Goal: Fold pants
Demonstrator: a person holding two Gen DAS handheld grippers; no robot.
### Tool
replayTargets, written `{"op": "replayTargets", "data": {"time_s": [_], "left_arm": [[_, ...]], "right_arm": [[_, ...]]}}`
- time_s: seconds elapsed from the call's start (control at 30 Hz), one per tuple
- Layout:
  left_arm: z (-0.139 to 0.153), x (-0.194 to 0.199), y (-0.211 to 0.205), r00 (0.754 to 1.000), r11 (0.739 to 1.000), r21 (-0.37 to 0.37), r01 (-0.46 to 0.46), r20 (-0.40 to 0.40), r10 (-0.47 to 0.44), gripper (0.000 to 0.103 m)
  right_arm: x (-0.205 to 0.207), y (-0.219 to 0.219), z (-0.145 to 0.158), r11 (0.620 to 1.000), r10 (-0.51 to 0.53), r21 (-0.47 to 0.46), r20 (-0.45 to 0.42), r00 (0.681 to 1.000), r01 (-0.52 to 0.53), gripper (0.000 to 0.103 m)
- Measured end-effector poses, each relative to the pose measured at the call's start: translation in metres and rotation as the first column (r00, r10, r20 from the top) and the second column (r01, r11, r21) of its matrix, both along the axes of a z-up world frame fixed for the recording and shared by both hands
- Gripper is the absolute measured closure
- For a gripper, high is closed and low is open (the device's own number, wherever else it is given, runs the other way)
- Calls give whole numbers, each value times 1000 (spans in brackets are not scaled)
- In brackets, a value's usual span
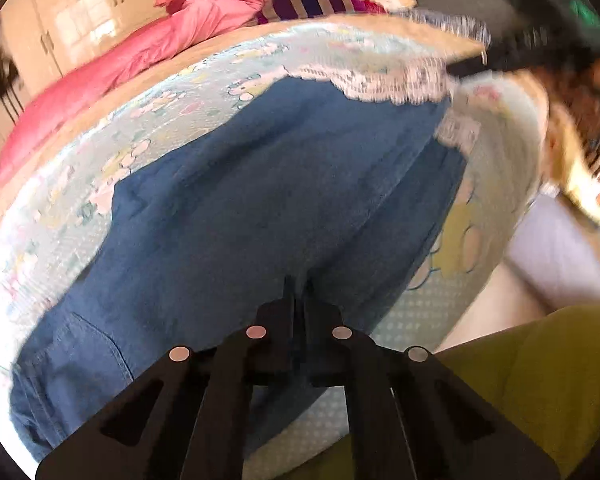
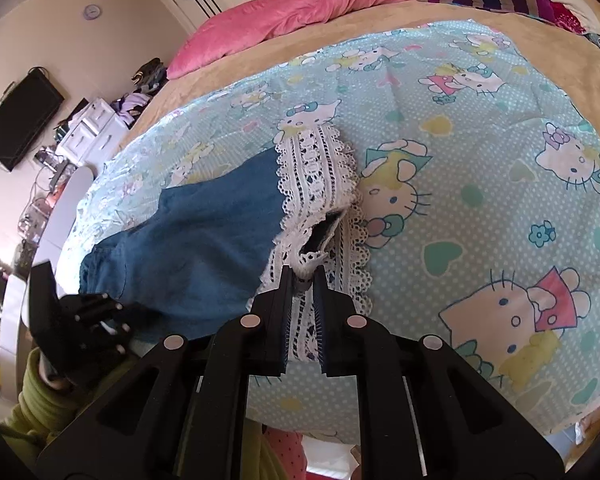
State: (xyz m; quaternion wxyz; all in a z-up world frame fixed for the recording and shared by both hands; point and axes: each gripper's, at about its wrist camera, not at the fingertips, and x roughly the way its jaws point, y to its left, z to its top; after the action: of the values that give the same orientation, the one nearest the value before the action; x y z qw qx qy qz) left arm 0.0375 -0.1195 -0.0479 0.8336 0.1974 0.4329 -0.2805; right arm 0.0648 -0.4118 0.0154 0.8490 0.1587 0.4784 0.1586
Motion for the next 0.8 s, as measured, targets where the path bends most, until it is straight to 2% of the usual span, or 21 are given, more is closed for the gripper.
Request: {"op": "replayTargets", "data": {"time_s": [0.13, 0.3, 0.4, 0.43, 0.5, 0.57, 0.63, 0.7, 0.77, 0.8], "left_arm": [[11, -13, 9, 999, 997, -74, 33, -25, -34, 100], [-5, -22, 1, 996, 998, -30, 63, -67, -65, 100], [-16, -18, 3, 993, 998, -35, 55, -105, -58, 99], [-16, -17, 5, 992, 998, -44, 52, -111, -57, 98], [-14, -17, 9, 991, 996, -66, 56, -122, -64, 95], [-12, -20, 15, 989, 994, -92, 51, -133, -63, 85], [-4, -24, 25, 990, 990, -138, 37, -130, -55, 64], [5, -26, 36, 992, 983, -185, 11, -120, -33, 57], [22, -28, 57, 996, 971, -237, -42, -88, 21, 48], [32, -28, 72, 995, 964, -251, -90, -59, 77, 40]], "right_arm": [[-9, 0, -5, 999, 15, -28, -42, 999, -16, 97], [-19, -2, -22, 999, 6, -47, -122, 993, -12, 97], [-18, -1, -35, 998, 2, -63, -169, 986, -13, 97], [-17, -3, -39, 998, -10, -65, -187, 982, -3, 96], [-16, -9, -37, 997, -38, -69, -206, 978, 24, 84], [-16, -16, -22, 995, -63, -87, -163, 985, 50, 81], [-15, -18, 1, 989, -74, -130, -63, 995, 65, 80], [-13, -9, 15, 988, -31, -151, 12, 999, 33, 70], [-12, 18, 19, 980, 63, -194, 67, 996, -49, 67], [-10, 29, 18, 974, 103, -211, 75, 992, -85, 66]]}}
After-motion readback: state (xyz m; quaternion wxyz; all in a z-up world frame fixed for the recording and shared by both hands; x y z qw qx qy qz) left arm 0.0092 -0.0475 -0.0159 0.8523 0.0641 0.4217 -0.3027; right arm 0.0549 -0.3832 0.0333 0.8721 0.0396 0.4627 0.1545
